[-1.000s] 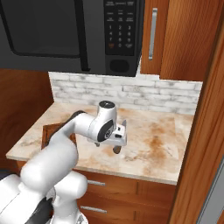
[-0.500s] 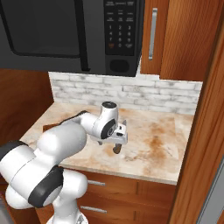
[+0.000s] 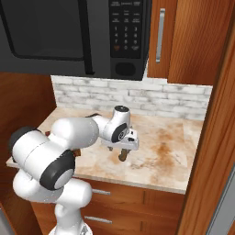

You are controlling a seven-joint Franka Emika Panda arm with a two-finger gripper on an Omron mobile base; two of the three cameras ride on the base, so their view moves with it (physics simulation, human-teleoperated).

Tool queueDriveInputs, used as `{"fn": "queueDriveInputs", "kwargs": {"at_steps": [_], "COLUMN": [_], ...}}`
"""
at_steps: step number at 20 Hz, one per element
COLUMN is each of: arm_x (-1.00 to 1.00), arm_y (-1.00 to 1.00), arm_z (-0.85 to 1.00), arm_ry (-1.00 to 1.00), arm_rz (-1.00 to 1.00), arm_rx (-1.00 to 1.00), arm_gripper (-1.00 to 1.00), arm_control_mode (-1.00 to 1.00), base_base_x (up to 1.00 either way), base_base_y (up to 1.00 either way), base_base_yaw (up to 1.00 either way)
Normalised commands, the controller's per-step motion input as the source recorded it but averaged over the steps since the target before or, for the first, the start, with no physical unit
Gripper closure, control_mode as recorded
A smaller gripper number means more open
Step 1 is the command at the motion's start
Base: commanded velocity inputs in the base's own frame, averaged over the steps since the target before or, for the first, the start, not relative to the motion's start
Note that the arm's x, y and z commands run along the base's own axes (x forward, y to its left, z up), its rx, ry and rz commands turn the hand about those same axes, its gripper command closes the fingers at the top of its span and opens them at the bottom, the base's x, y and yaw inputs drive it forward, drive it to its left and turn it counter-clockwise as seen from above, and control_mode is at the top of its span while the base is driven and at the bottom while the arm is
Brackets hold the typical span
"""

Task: Move the cutting board and knife to the sink. Then move spray from the cabinet to the counter.

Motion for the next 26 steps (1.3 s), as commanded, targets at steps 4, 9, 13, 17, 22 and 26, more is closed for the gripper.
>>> {"fn": "queueDriveInputs", "kwargs": {"at_steps": [4,9,13,17,22,26], "arm_x": [0.19,0.22,0.16,0.15,0.16,0.14], "arm_y": [-0.28,-0.05,0.0,0.0,0.0,0.0], "arm_z": [-0.1,-0.17,-0.23,-0.2,-0.23,-0.26], "arm_ry": [0.0,0.0,0.0,0.0,0.0,0.0], "arm_rz": [0.0,0.0,0.0,0.0,0.0,0.0], "arm_rx": [0.02,0.0,0.0,0.0,0.0,0.0], "arm_gripper": [-1.0,-1.0,-1.0,-1.0,-1.0,-1.0], "arm_control_mode": [-1.0,-1.0,-1.0,-1.0,-1.0,-1.0], "base_base_x": [0.0,0.0,0.0,0.0,0.0,0.0], "base_base_y": [0.0,0.0,0.0,0.0,0.0,0.0], "base_base_yaw": [0.0,0.0,0.0,0.0,0.0,0.0]}}
